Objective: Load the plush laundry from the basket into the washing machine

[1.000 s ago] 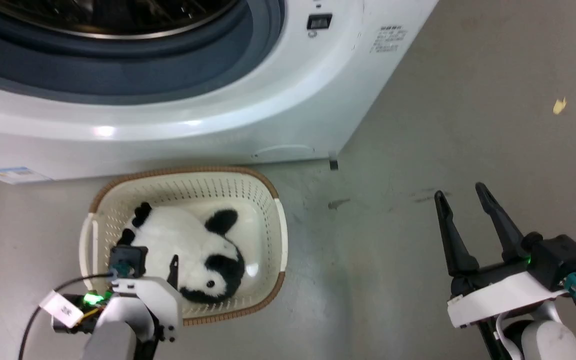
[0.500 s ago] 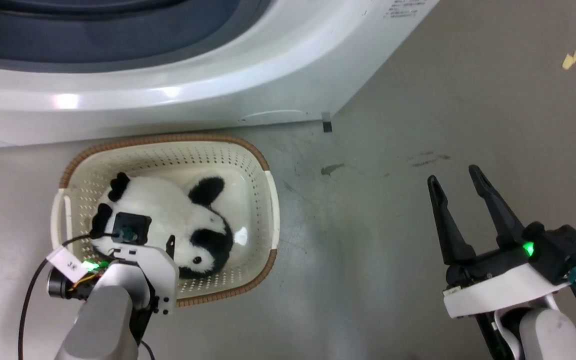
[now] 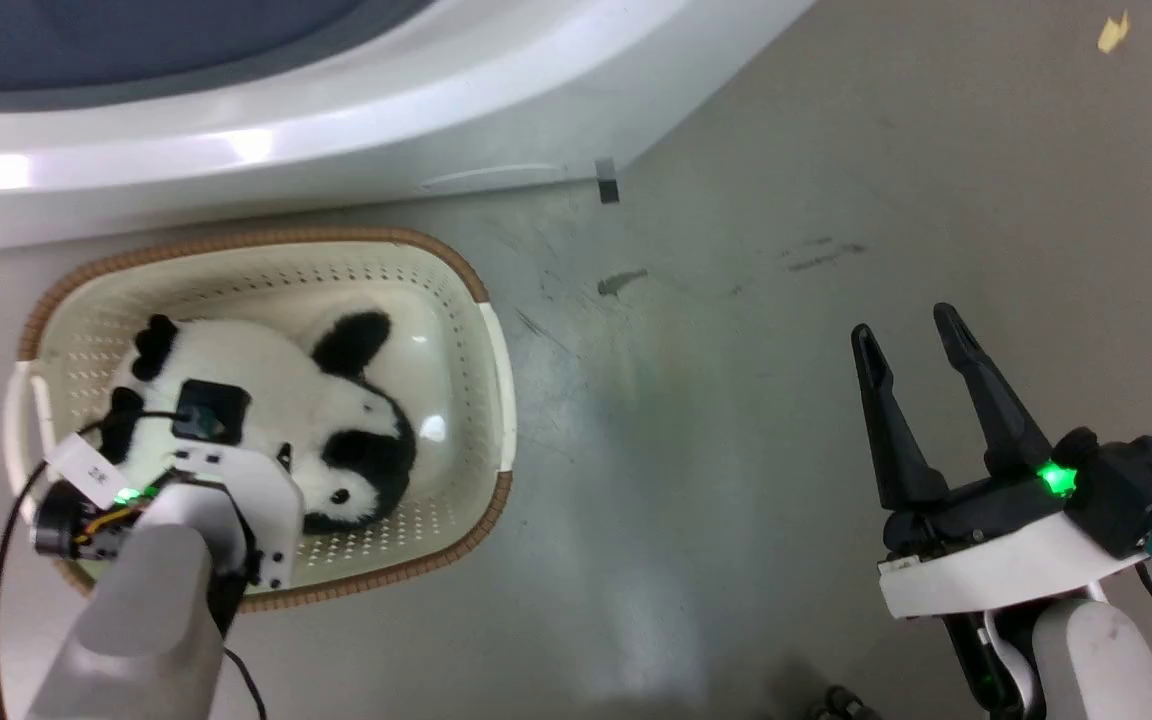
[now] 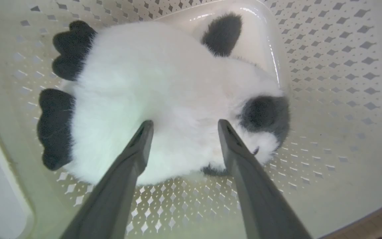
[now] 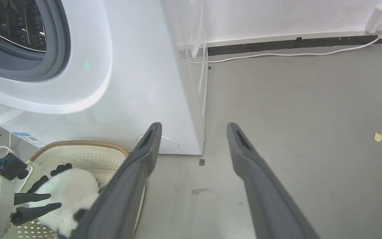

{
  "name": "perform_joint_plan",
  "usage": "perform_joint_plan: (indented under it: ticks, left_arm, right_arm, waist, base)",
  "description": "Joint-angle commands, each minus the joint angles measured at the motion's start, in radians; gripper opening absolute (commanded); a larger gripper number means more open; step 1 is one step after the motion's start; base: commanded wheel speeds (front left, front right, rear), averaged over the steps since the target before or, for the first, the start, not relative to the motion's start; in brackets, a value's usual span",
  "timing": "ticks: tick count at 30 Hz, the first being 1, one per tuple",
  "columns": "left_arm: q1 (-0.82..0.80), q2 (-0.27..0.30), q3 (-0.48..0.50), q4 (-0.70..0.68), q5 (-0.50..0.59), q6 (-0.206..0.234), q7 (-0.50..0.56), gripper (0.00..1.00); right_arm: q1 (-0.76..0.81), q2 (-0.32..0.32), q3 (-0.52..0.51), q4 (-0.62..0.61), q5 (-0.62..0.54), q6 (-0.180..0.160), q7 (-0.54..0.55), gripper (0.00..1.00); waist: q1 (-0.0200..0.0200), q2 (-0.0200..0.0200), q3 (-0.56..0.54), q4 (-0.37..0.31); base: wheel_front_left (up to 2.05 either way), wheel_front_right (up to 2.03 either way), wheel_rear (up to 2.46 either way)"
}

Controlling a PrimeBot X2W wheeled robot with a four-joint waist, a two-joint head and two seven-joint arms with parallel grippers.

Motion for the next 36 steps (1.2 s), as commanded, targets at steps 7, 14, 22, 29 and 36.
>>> perform_joint_plan:
  ticks: [7,14,22,29,36]
  left_arm:
    - [-0.104,0.052,-0.027,0.096,-0.017,0.018,-0.003,1.00]
    - [-0.165,0.079,-0.049,0.168,-0.033,0.012,-0.024,0.83]
    - [-0.203,0.082,-0.074,0.255,-0.060,-0.006,-0.054,0.00]
    - [-0.184,0.065,-0.088,0.299,-0.081,-0.001,-0.150,0.00]
    - [-0.128,0.012,-0.098,0.288,-0.091,-0.001,-0.279,0.00]
  right_arm:
    - [-0.045,0.001,0.011,-0.012,0.036,-0.001,-0.024,1.00]
    - [-0.069,0.001,0.016,-0.008,0.055,-0.001,-0.039,1.00]
    - [-0.091,0.001,0.019,0.009,0.071,-0.001,-0.056,1.00]
    - [-0.083,0.001,0.002,0.032,0.055,-0.001,-0.065,1.00]
    - [-0.048,0.001,-0.038,0.054,-0.001,-0.001,-0.065,1.00]
  waist:
    - [-0.0001,0.0000,0.085,-0.038]
    - [-0.0001,0.0000,0.144,-0.057]
    - [-0.0001,0.0000,0.173,-0.072]
    - [-0.0001,0.0000,0.095,-0.055]
    - [-0.0001,0.0000,-0.047,-0.004]
  base:
    - [0.00,0.00,0.00]
    - [0.00,0.00,0.00]
    - [0.00,0.00,0.00]
    - [0.00,0.00,0.00]
    - [0.00,0.00,0.00]
